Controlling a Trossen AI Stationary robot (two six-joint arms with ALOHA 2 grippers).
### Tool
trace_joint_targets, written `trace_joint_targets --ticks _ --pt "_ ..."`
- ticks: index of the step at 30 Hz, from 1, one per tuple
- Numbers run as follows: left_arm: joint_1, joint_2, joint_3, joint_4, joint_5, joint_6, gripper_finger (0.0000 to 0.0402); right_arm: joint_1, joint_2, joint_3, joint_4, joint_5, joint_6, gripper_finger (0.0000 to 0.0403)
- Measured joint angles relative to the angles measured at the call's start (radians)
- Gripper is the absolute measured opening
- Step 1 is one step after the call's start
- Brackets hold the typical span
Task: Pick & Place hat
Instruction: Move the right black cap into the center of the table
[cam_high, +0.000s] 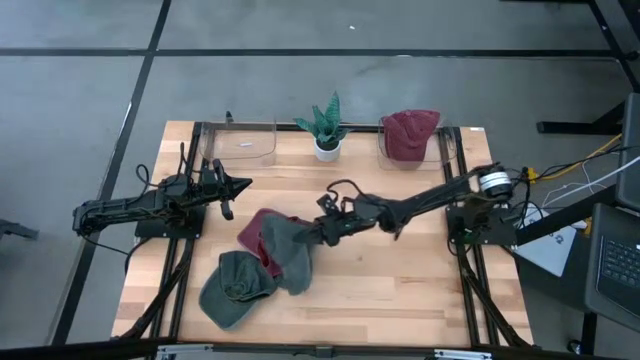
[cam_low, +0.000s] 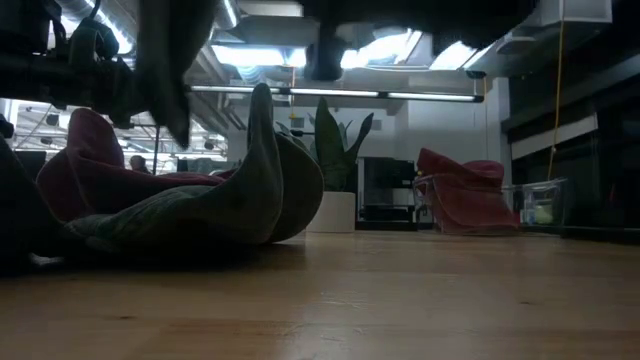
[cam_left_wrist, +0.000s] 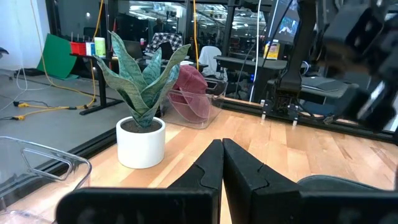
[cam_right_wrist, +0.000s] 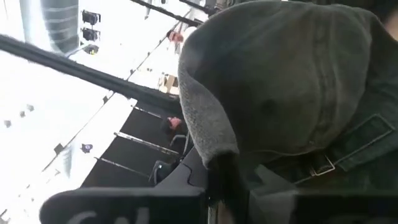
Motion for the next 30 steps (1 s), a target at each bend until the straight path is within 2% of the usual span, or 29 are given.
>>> trace_joint_targets --ticks 5,9,22,30 --pt "0.000 0.000 0.000 0.000 0.000 0.000 0.0004 -0.009 0.130 0.082 0.121 -0.061 0.046 0.0021" --pt "0.000 0.000 0.000 0.000 0.000 0.000 0.0004 -0.012 0.180 0.106 0.109 -0.121 0.055 0.0021" --pt "0.000 0.000 0.000 0.000 0.000 0.000 0.0004 -0.012 0.184 0.027 0.042 -0.126 0.023 0.0022" --pt "0.000 0.000 0.000 0.000 0.000 0.000 0.0004 -0.024 0.173 0.027 0.002 -0.194 -0.002 0.0030"
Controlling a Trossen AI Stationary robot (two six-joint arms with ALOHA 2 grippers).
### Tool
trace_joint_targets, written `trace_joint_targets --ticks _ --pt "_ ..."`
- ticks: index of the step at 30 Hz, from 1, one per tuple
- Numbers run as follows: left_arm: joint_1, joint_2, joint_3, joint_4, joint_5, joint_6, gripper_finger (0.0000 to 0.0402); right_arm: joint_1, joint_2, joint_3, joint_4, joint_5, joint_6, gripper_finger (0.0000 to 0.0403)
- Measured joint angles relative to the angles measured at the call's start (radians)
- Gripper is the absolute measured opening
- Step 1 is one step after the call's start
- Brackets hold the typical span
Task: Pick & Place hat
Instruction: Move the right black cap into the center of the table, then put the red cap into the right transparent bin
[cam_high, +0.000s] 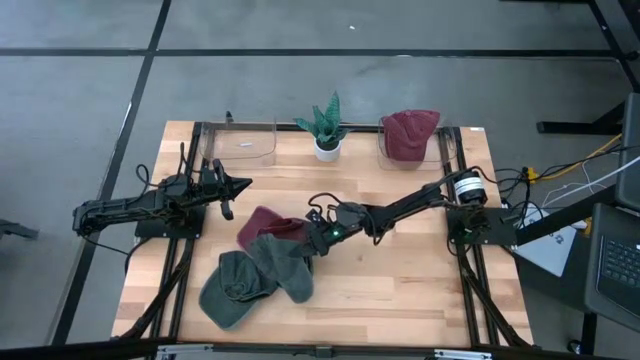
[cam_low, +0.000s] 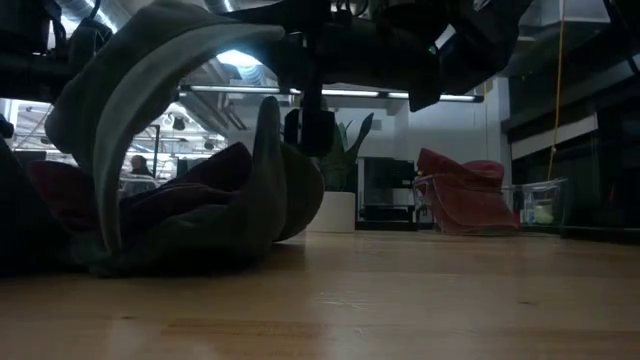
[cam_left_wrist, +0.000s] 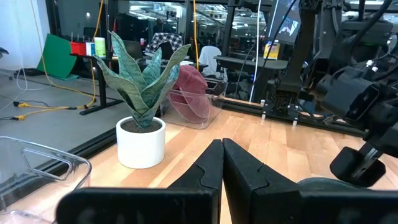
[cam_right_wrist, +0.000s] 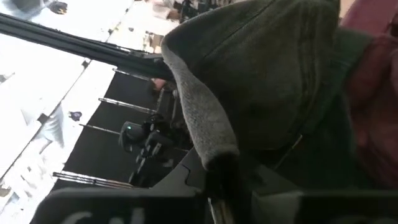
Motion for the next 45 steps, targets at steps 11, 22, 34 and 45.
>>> trace_joint_targets --ticks 11,22,34,45 --pt "0.000 0.000 0.000 0.000 0.000 0.000 0.0004 -0.027 -0.167 0.000 -0.473 0.002 -0.289 0.0038" --pt "0.000 0.000 0.000 0.000 0.000 0.000 0.0004 -0.035 -0.175 -0.001 -0.659 -0.017 -0.372 0.0045" --pt "0.000 0.000 0.000 0.000 0.000 0.000 0.0004 -0.051 -0.245 -0.001 -0.913 -0.058 -0.547 0.0103" --pt "0.000 0.000 0.000 0.000 0.000 0.000 0.0004 -0.065 -0.368 -0.001 -1.205 0.029 -0.757 0.0133"
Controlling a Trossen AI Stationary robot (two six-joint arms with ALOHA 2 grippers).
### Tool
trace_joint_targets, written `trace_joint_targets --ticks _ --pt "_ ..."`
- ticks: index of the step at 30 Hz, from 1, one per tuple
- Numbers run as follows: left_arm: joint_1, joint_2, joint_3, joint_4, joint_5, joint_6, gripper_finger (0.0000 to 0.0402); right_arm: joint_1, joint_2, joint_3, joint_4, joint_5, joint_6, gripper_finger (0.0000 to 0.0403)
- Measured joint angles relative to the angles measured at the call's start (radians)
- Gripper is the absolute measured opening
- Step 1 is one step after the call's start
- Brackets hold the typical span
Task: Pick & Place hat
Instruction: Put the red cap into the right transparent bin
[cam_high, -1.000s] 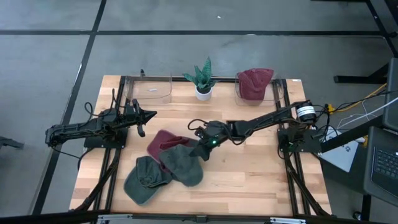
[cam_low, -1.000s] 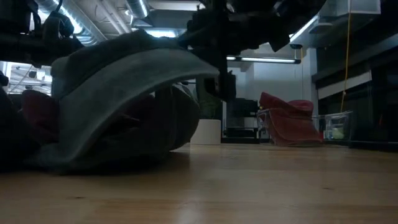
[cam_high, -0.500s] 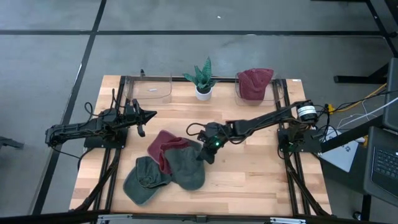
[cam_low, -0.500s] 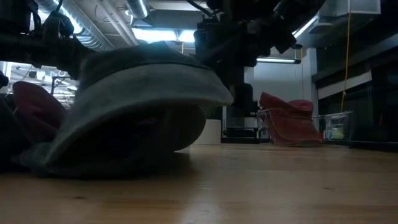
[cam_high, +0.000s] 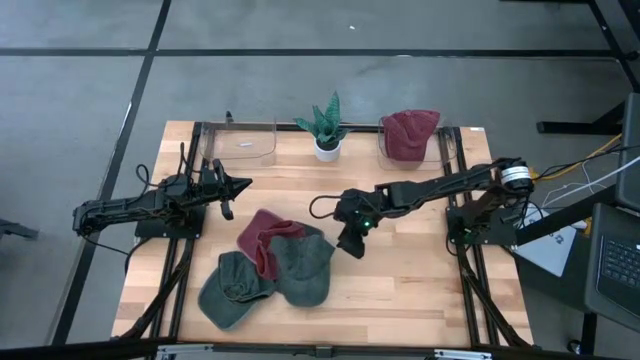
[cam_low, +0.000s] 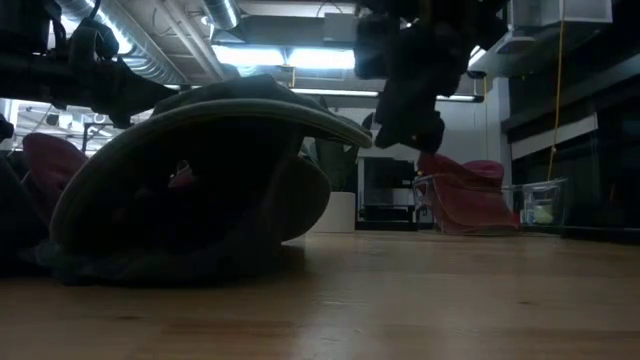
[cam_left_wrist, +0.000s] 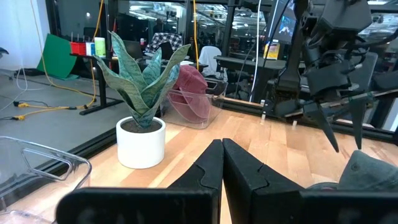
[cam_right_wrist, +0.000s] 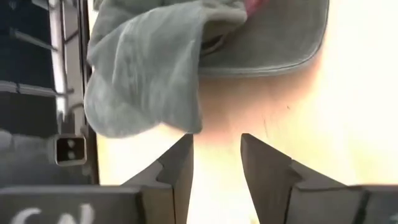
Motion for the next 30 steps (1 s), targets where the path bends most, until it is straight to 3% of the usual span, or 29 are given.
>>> trace_joint_targets --ticks 8,16,21,30 --pt "0.000 0.000 0.000 0.000 0.000 0.000 0.0004 0.000 -0.048 0.042 -0.074 0.047 -0.253 0.0133" --pt "0.000 0.000 0.000 0.000 0.000 0.000 0.0004 0.001 -0.007 0.275 -0.349 0.245 -0.612 0.0133" --pt "0.000 0.000 0.000 0.000 0.000 0.000 0.0004 0.001 0.057 0.435 -0.478 0.304 -0.818 0.0133" --pt "0.000 0.000 0.000 0.000 0.000 0.000 0.0004 0.010 0.235 0.674 -0.533 0.352 -0.921 0.0133"
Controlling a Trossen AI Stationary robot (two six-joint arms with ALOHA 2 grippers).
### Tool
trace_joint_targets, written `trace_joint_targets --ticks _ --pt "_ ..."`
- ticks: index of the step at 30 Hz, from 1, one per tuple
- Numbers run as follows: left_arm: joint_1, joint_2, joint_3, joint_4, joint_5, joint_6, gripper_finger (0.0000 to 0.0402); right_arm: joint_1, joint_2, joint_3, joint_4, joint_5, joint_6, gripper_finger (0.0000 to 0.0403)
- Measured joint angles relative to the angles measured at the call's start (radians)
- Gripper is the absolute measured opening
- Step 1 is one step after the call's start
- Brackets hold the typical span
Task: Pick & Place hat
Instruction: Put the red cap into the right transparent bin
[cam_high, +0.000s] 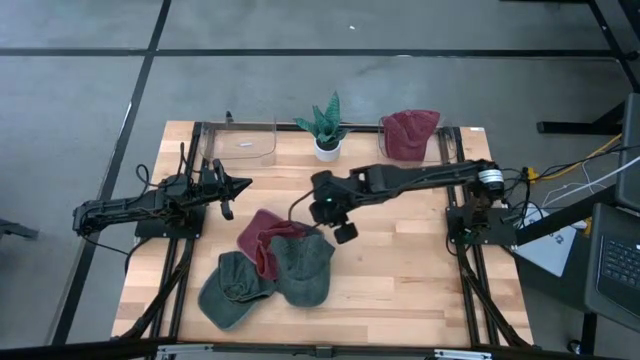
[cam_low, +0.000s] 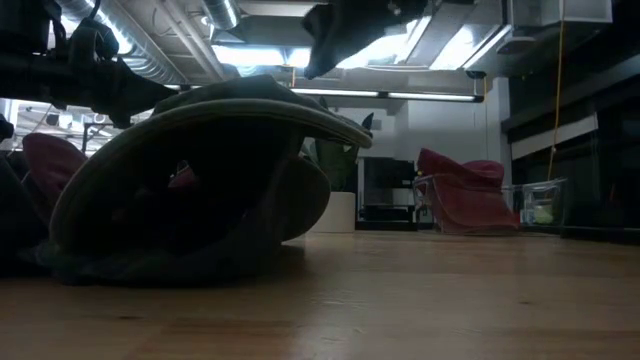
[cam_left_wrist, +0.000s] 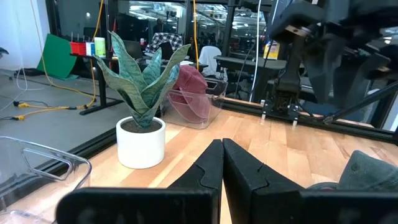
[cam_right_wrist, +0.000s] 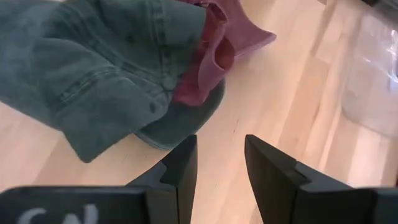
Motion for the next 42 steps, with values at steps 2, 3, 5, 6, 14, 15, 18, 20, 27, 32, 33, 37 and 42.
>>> trace_joint_targets --ticks 2,3,5,6,14,15,18,20,27,32,33,37,42 --pt "0.000 0.000 0.000 0.000 0.000 0.000 0.0004 0.011 0.041 0.044 -0.009 -0.002 -0.011 0.0133" --pt "0.000 0.000 0.000 0.000 0.000 0.000 0.0004 0.018 0.063 0.066 -0.018 -0.007 -0.020 0.0133" --pt "0.000 0.000 0.000 0.000 0.000 0.000 0.0004 0.029 0.103 0.106 -0.035 -0.019 -0.045 0.0133" --pt "0.000 0.000 0.000 0.000 0.000 0.000 0.0004 0.033 0.122 0.125 -0.042 -0.020 -0.051 0.0133" --pt "0.000 0.000 0.000 0.000 0.000 0.000 0.0004 0.060 0.191 0.171 -0.051 -0.038 -0.053 0.0133" --pt "0.000 0.000 0.000 0.000 0.000 0.000 0.0004 0.063 0.196 0.171 -0.051 -0.049 -0.052 0.0133" --pt "0.000 0.000 0.000 0.000 0.000 0.000 0.0004 0.066 0.201 0.171 -0.071 -0.078 -0.048 0.0133" --pt "0.000 0.000 0.000 0.000 0.000 0.000 0.0004 0.068 0.200 0.166 -0.062 -0.088 -0.048 0.0133" --pt "0.000 0.000 0.000 0.000 0.000 0.000 0.0004 0.069 0.187 0.162 -0.068 -0.102 0.056 0.0133" --pt "0.000 0.000 0.000 0.000 0.000 0.000 0.0004 0.069 0.117 0.161 -0.083 -0.186 0.139 0.0133" --pt "0.000 0.000 0.000 0.000 0.000 0.000 0.0004 0.069 0.105 0.161 -0.093 -0.193 0.145 0.0133" --pt "0.000 0.000 0.000 0.000 0.000 0.000 0.0004 0.070 0.071 0.162 -0.167 -0.197 0.177 0.0133" --pt "0.000 0.000 0.000 0.000 0.000 0.000 0.0004 0.070 0.038 0.155 -0.226 -0.260 0.181 0.0133"
